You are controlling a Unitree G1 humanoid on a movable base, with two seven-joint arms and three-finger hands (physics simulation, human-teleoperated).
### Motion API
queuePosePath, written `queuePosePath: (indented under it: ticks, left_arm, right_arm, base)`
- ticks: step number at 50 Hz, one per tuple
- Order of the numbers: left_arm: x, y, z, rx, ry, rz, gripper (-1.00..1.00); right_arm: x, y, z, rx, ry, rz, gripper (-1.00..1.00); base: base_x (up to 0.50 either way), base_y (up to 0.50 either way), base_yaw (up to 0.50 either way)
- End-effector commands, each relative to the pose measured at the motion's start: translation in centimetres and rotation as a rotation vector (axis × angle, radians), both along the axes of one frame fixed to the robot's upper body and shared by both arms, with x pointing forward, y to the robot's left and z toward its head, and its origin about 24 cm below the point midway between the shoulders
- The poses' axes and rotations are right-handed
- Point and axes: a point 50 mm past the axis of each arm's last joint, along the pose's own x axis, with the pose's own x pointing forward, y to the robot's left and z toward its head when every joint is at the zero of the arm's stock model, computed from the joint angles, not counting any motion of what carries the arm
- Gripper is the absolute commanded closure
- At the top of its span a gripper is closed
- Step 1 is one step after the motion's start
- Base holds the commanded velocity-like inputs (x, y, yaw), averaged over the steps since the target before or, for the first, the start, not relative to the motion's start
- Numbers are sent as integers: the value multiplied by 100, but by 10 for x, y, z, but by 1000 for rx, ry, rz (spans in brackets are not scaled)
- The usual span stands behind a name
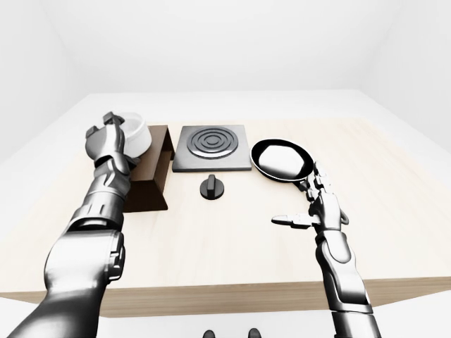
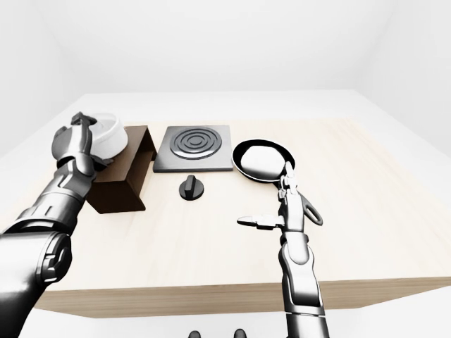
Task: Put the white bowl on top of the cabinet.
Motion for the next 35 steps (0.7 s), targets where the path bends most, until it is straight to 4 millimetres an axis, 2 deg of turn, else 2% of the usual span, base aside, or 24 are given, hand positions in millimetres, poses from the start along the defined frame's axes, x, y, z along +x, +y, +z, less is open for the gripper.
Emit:
queuePosePath:
  ticks: [1,20,23,25,26,27,28,29,33,34,35]
  left_arm:
    - [2,-4,5,-4,-32,-3,-100]
    - [2,-5,8,4,-44,-8,-100]
    - [-3,-8,20,27,-82,-100,-100]
    - [-14,-17,28,94,-106,-188,-100]
    - [-28,-27,33,155,-98,-262,-100]
    - [-30,-28,33,168,-91,-267,-100]
    - [-42,-34,36,218,-100,-294,-100]
    - [-63,-45,41,291,-94,-338,-100]
    - [-102,-58,46,397,-53,-331,-100]
    - [-119,-64,49,442,-57,-317,-100]
    - [-120,-62,49,438,-53,-300,-100]
  right_arm:
    - [0,0,-1,0,1,1,-100]
    - [1,0,0,-2,3,5,-100]
    - [2,0,1,-1,3,2,-100]
    - [2,0,0,0,3,3,-100]
    - [2,0,0,-1,2,3,-100]
    - [2,0,0,-1,2,3,-100]
    - [2,0,-1,-1,2,3,-100]
    - [2,1,-1,-2,2,4,-100]
    - [0,1,-1,-3,1,5,-100]
    - [1,1,-1,-3,1,5,-100]
    - [1,1,-1,-3,1,5,-100]
  base:
    - [0,0,0]
    - [0,0,0]
    - [0,0,0]
    - [0,0,0]
    - [0,0,0]
    - [0,0,0]
    - [0,0,0]
    - [0,0,0]
    - [0,0,0]
    - [0,0,0]
    - [0,0,0]
